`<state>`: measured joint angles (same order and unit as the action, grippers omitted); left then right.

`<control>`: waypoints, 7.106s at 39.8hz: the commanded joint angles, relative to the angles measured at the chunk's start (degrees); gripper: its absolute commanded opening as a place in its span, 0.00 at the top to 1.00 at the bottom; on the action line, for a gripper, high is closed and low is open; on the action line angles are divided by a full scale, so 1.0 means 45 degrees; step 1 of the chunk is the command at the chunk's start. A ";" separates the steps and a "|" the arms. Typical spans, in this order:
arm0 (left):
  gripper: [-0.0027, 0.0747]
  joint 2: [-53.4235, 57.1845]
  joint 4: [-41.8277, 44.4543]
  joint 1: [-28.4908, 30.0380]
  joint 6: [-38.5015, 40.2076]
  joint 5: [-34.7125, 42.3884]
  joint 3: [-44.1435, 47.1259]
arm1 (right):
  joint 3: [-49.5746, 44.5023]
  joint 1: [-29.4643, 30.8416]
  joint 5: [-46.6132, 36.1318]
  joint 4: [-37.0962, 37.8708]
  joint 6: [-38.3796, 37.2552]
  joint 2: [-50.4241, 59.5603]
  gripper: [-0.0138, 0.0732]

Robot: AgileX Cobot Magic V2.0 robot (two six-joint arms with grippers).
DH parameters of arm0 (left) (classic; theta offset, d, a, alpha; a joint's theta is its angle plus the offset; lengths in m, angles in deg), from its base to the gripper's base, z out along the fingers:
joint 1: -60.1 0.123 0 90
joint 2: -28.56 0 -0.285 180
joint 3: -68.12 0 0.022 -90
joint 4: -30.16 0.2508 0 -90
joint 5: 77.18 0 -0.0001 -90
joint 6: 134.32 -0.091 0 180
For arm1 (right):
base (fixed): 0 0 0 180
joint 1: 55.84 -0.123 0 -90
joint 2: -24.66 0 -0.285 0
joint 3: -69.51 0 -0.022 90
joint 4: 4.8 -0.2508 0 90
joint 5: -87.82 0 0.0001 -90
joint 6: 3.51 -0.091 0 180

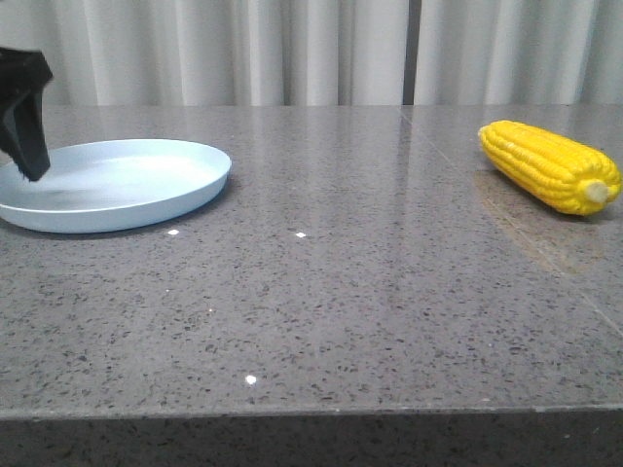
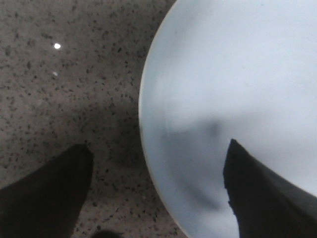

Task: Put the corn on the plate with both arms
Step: 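Push the pale blue plate with the left gripper toward the table center, then withdraw the left gripper away from the plate, then lower the right gripper onto the yellow corn cob and grasp it, then carry the corn cob with the right gripper over the plate and lower, then open the right gripper and lift it away from the corn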

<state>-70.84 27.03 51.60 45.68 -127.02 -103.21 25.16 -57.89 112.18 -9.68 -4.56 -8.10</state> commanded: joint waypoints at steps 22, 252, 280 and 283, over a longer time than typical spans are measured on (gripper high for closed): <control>0.99 -0.0149 -0.0710 -0.0110 0.0000 0.0813 -0.0828 | 0.0454 0.0014 -0.1075 -0.0003 0.0142 -0.0158 0.18; 0.99 1.7543 -0.0856 0.0331 -0.1992 0.7160 0.9371 | 1.3837 -0.8386 0.6280 0.3369 -0.9005 -1.7438 0.71; 0.99 1.7543 -0.0856 0.0331 -0.1992 0.7160 0.9371 | 1.3967 -0.8386 0.6542 0.2645 -0.9280 -1.7437 0.19; 0.99 1.7543 -0.0856 0.0331 -0.1992 0.7160 0.9371 | 1.4122 -0.8272 0.6497 0.2694 -0.9196 -1.7128 0.19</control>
<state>8.57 23.60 52.90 36.39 -99.21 -59.55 86.10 -95.67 142.91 1.62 -46.31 -90.21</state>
